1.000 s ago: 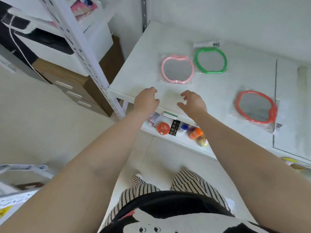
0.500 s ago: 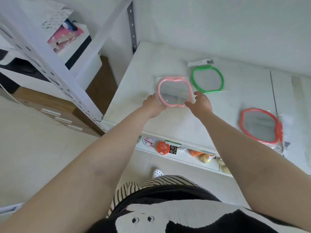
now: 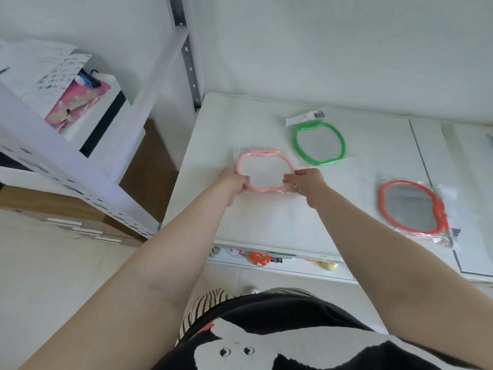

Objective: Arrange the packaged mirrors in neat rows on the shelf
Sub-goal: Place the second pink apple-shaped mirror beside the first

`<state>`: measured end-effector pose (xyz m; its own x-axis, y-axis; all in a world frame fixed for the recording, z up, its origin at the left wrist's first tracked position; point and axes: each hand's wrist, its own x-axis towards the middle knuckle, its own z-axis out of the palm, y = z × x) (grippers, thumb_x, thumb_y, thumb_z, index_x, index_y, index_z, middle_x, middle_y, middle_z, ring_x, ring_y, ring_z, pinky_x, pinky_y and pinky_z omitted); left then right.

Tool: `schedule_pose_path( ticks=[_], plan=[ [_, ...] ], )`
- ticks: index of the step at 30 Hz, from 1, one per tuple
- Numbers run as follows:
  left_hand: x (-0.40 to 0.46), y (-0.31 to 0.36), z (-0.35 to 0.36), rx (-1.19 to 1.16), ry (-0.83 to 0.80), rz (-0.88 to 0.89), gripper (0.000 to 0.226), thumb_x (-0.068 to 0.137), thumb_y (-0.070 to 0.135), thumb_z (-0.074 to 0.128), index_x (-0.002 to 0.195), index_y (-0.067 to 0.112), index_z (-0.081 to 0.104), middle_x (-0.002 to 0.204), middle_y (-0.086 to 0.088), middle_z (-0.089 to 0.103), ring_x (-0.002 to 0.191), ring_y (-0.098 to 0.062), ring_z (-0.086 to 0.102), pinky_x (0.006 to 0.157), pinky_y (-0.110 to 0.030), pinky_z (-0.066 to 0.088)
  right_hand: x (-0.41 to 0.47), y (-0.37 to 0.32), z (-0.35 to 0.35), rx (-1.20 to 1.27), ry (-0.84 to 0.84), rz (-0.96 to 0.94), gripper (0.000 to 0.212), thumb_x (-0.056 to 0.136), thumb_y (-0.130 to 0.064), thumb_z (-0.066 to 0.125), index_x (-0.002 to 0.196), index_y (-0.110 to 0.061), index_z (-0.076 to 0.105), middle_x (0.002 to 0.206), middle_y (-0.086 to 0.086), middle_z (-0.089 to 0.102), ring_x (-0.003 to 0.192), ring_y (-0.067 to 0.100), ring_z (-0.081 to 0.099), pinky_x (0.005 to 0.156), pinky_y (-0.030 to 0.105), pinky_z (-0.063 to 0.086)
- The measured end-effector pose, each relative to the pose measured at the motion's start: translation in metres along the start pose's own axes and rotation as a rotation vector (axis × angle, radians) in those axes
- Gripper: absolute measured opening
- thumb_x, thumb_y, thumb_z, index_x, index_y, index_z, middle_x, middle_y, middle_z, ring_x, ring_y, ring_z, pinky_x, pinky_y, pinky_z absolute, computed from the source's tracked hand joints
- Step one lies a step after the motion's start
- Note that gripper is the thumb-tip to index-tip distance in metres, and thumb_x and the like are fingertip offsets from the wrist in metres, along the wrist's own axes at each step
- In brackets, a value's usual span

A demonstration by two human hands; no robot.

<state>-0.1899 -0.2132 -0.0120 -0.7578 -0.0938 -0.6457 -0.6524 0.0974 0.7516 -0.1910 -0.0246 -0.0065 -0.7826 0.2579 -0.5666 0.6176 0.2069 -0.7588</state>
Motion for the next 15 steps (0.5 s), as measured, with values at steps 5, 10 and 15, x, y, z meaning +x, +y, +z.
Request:
schedule_pose_path(
  ticks=[5,10,15],
  plan=[
    [-0.013,0.005,-0.012,-0.100,-0.064,0.020,0.019,0.085,-0.004,0.058,0.073,0.008,0.051,0.067,-0.009,0.052,0.056,-0.020,0.048,0.082,-0.034,0.046,-0.032,-0.001,0.007,0.315,-0.083,0.045,0.030,0.083,-0.008,0.069,0.111,-0.012,0.058,0.083,0.007,0.067,0.071,0.019,0.065,0.070,0.030,0.058],
    [-0.032,0.003,-0.029,-0.077,-0.105,0.056,0.016,0.087,0.002,0.058,0.076,0.012,0.051,0.067,-0.006,0.054,0.059,-0.019,0.052,0.080,-0.031,0.052,-0.067,0.004,0.024,0.399,0.057,0.011,0.009,0.080,0.002,0.069,0.081,-0.002,0.061,0.072,0.011,0.064,0.054,0.017,0.065,0.060,0.024,0.060],
    [-0.043,0.002,-0.030,-0.210,-0.186,0.004,0.007,0.089,0.014,0.062,0.084,0.016,0.058,0.076,0.002,0.056,0.069,-0.008,0.055,0.064,-0.022,0.051,-0.107,0.033,0.011,0.467,0.103,-0.007,0.011,0.079,0.002,0.071,0.085,-0.004,0.063,0.071,0.014,0.066,0.052,0.019,0.067,0.054,0.025,0.058]
  ],
)
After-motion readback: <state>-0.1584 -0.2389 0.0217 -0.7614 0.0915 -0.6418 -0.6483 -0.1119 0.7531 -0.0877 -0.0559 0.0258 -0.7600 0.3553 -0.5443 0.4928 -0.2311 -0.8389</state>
